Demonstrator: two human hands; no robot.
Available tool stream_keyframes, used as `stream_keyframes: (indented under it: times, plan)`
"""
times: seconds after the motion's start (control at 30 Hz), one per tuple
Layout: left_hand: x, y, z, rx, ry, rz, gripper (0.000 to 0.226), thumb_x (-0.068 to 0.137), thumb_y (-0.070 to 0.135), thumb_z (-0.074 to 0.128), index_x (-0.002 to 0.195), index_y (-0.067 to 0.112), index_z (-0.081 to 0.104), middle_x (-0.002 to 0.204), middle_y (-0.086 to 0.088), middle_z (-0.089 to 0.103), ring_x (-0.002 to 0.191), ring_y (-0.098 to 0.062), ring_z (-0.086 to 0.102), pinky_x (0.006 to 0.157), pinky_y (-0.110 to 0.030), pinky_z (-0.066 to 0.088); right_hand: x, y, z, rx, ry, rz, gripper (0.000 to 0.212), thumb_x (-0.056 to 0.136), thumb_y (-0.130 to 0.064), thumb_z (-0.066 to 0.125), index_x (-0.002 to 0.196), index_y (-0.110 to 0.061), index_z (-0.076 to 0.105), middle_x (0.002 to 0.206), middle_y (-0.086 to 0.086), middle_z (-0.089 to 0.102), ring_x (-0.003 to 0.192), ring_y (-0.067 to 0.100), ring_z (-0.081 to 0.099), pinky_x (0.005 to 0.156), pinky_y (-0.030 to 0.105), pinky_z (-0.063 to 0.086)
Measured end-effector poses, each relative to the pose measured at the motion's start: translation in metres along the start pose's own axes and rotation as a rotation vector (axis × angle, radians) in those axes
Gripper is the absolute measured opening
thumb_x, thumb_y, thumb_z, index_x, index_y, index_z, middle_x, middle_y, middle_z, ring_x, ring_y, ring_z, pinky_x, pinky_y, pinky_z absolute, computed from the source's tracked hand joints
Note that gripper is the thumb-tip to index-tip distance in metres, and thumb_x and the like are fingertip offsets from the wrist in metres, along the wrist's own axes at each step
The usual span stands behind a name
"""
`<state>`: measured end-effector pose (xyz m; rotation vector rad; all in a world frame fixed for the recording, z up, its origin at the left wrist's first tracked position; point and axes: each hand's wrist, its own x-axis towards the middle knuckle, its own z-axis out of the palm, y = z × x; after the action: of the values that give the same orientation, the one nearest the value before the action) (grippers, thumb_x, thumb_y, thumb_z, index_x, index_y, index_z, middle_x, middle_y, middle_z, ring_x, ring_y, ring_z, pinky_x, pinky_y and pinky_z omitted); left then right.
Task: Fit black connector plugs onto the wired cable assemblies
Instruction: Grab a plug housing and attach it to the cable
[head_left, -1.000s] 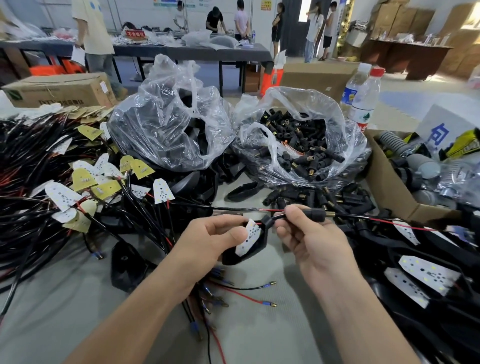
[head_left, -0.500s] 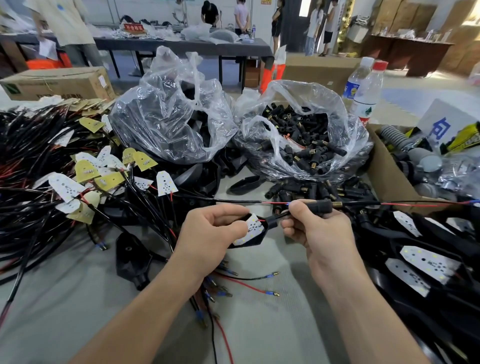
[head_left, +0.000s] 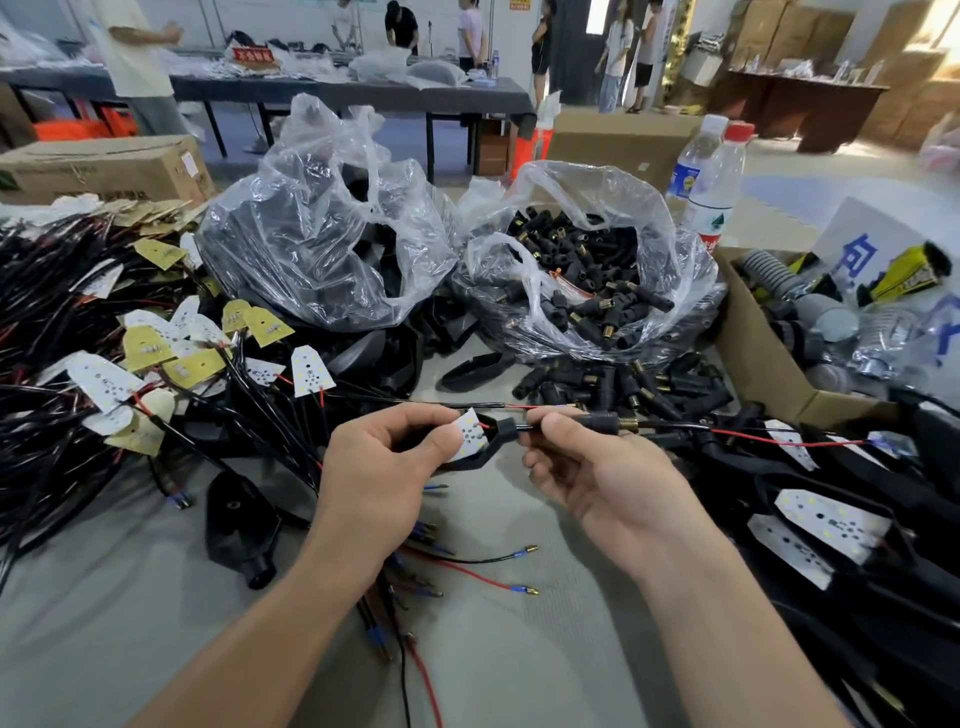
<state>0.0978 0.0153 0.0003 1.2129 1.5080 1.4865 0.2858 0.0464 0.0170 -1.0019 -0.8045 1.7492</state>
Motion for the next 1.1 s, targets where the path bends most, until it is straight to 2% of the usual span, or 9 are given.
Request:
stream_keyframes:
  times: [0.07,0.13,0.23,0.37,0.6,0.77,0.97,1.1]
  plan:
    - [0.001,-0.001,-0.002,0.031,0.026,-0.001,0.021,0.083,0.017,0.083,0.084,0.038,0.082,0.086,0.011,0.079,0.087,-0.010,0.075,0.084,-0.028,0.056,0.000,-0.002,-0.002,-0.010,-0.007,0.021,0.027,0.096,0.003,0.054,0.097,-0.006,0.079,0.088,0.016,0.074,0.066,0.019,0.065,0.060,0.024,0.057]
    - [0.002,-0.001,-0.003,0.033,0.074,-0.022,0.021,0.082,0.018,0.084,0.083,0.039,0.082,0.086,0.013,0.079,0.088,-0.009,0.075,0.088,-0.030,0.055,0.001,-0.005,-0.005,0.041,0.053,0.023,0.030,0.092,0.011,0.048,0.104,-0.005,0.070,0.085,0.018,0.073,0.064,0.021,0.067,0.057,0.026,0.057]
    - [0.004,-0.001,-0.003,0.009,0.141,-0.056,0.021,0.083,0.018,0.083,0.081,0.039,0.081,0.083,0.012,0.079,0.084,-0.008,0.074,0.087,-0.030,0.056,0.003,-0.009,-0.007,0.152,0.120,-0.016,0.027,0.093,0.014,0.043,0.097,-0.006,0.059,0.074,0.017,0.072,0.061,0.024,0.070,0.056,0.028,0.060]
    - [0.005,-0.002,-0.003,-0.003,0.164,-0.078,0.025,0.083,0.014,0.082,0.079,0.038,0.081,0.081,0.010,0.079,0.079,-0.005,0.073,0.085,-0.027,0.055,0.004,-0.006,-0.007,0.177,0.146,-0.083,0.022,0.094,0.014,0.052,0.099,-0.004,0.062,0.075,0.017,0.074,0.064,0.025,0.072,0.059,0.027,0.061]
    - [0.008,-0.001,-0.006,-0.060,0.169,-0.115,0.027,0.084,0.009,0.081,0.075,0.035,0.082,0.080,0.004,0.079,0.081,-0.014,0.074,0.087,-0.033,0.057,0.005,-0.003,-0.008,0.116,0.063,-0.060,0.026,0.094,0.014,0.054,0.101,-0.008,0.065,0.089,0.020,0.075,0.076,0.027,0.069,0.067,0.032,0.063]
    - [0.005,0.002,-0.005,-0.085,0.113,-0.152,0.022,0.083,0.008,0.081,0.078,0.029,0.083,0.079,0.000,0.079,0.073,-0.011,0.074,0.077,-0.030,0.057,0.004,0.001,-0.005,0.097,-0.056,-0.044,0.029,0.094,0.015,0.050,0.104,-0.007,0.066,0.101,0.021,0.072,0.083,0.027,0.065,0.077,0.037,0.063]
    - [0.005,0.003,-0.004,-0.084,0.119,-0.154,0.021,0.082,0.008,0.081,0.078,0.029,0.083,0.079,-0.002,0.079,0.077,-0.018,0.075,0.085,-0.038,0.060,0.005,0.005,-0.001,0.108,-0.090,-0.081,0.033,0.091,0.021,0.046,0.101,-0.004,0.065,0.090,0.016,0.075,0.084,0.027,0.070,0.077,0.036,0.062]
    - [0.003,0.001,-0.003,-0.018,0.147,-0.106,0.023,0.083,0.014,0.082,0.077,0.036,0.082,0.077,0.005,0.079,0.078,-0.015,0.076,0.083,-0.036,0.060,0.004,0.006,0.000,0.106,-0.088,-0.104,0.030,0.091,0.021,0.049,0.103,-0.002,0.064,0.095,0.020,0.074,0.086,0.027,0.072,0.080,0.035,0.062]
